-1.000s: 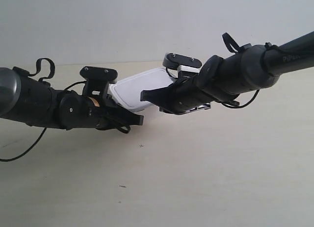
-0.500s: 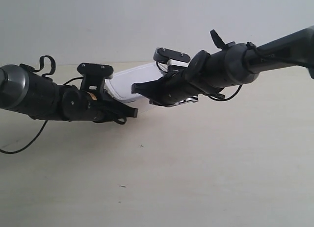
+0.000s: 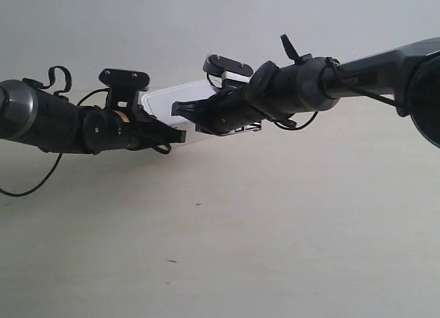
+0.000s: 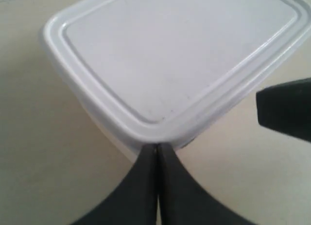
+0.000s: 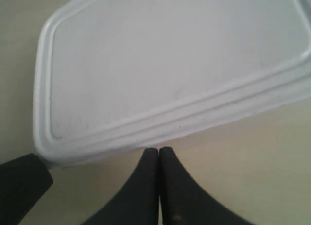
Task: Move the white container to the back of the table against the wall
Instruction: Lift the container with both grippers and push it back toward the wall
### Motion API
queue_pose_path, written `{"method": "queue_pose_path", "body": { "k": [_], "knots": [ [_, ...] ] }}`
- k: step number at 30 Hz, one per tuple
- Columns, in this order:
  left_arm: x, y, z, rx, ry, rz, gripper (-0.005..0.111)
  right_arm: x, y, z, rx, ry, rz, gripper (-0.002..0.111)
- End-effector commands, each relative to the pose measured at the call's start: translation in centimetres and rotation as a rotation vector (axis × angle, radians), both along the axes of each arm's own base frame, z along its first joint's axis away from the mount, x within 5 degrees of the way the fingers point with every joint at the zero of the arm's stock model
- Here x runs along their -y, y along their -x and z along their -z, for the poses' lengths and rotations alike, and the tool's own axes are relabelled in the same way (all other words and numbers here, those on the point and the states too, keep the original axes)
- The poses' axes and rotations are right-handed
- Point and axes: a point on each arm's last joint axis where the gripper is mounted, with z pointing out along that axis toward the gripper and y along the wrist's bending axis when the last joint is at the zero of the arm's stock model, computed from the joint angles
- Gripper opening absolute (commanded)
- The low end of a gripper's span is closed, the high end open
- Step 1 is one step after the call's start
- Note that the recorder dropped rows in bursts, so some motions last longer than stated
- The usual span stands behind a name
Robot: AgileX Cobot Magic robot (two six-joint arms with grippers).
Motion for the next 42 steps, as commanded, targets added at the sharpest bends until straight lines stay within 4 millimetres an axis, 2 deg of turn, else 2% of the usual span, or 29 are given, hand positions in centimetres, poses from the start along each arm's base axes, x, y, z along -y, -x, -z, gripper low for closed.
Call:
{"method": "queue_pose_path", "body": {
  "k": [1, 8, 14, 17, 21, 25, 30, 42],
  "knots": [
    [0.3, -1.1, 0.5, -0.007, -0.006, 0.01, 0.0, 0.0, -0.2, -0.2, 0.007, 0.002, -0.005, 0.0],
    [0.5, -1.4, 0.4, -0.021, -0.03, 0.037, 0.0, 0.0, 0.0, -0.2, -0.002, 0.012, -0.03, 0.0],
    [0.5, -0.9, 0.3, -0.08, -0.04, 0.054, 0.0, 0.2, 0.3, -2.3, 0.049, 0.077, -0.112, 0.0],
    [0.6, -0.8, -0.2, -0.091, -0.029, 0.051, 0.0, 1.1, 0.1, -3.0, 0.003, 0.051, -0.078, 0.0],
    [1.0, -0.6, -0.6, -0.09, -0.012, 0.05, 0.0, 4.1, -0.8, -2.7, -0.06, 0.102, -0.033, 0.0],
    [1.4, -0.7, -0.7, -0.059, 0.002, 0.042, 0.0, 5.6, -1.3, -2.5, -0.066, 0.135, -0.023, 0.0],
    [1.7, -1.7, -0.1, -0.052, 0.004, 0.043, 0.0, 5.8, -1.7, -2.6, -0.01, 0.167, -0.046, 0.0],
    [2.2, -2.8, 0.9, -0.071, -0.011, 0.061, 0.0, 5.9, -2.2, -0.9, 0.027, 0.199, -0.052, 0.0]
  ]
}}
